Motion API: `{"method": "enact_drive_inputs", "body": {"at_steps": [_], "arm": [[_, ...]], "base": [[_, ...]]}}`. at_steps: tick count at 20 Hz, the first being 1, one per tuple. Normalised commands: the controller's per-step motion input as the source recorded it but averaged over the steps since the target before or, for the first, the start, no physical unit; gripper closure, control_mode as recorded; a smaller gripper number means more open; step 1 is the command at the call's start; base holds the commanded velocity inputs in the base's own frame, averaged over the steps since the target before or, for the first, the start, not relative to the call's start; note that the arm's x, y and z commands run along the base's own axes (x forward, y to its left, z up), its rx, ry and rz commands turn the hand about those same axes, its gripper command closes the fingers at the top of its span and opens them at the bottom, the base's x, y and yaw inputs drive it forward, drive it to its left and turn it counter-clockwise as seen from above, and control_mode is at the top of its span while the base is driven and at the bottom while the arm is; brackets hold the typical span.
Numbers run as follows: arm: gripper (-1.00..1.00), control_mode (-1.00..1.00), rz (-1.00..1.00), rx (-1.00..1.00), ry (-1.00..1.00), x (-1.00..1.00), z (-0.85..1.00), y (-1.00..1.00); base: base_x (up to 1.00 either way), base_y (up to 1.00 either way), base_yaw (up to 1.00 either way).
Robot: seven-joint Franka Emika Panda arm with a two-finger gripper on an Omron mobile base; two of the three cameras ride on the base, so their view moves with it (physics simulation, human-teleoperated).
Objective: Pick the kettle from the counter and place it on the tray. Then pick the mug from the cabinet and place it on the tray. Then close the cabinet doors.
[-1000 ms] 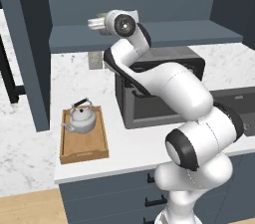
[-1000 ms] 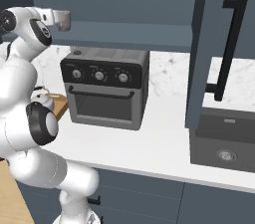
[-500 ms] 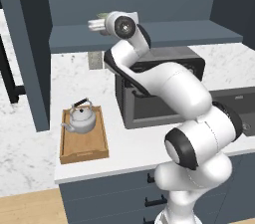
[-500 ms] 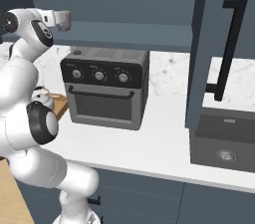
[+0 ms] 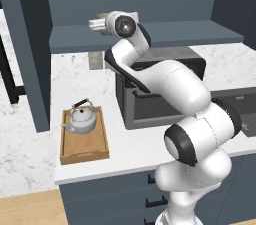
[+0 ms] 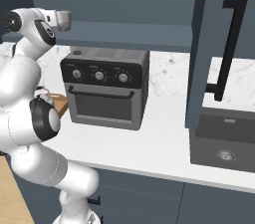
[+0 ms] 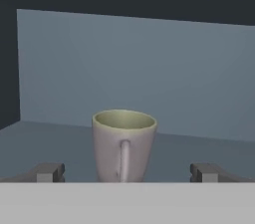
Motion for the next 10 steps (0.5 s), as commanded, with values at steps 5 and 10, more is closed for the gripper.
{"method": "enact_drive_inputs", "body": {"at_steps": [5,10], "arm": [[-1.00,-1.00,0.00,0.00,0.00,0.11,-0.10,0.00],[-1.00,-1.00,0.00,0.00,0.01,0.14,-0.03,0.00]], "base": [[0.00,0.00,0.00],[0.00,0.00,0.00]]}}
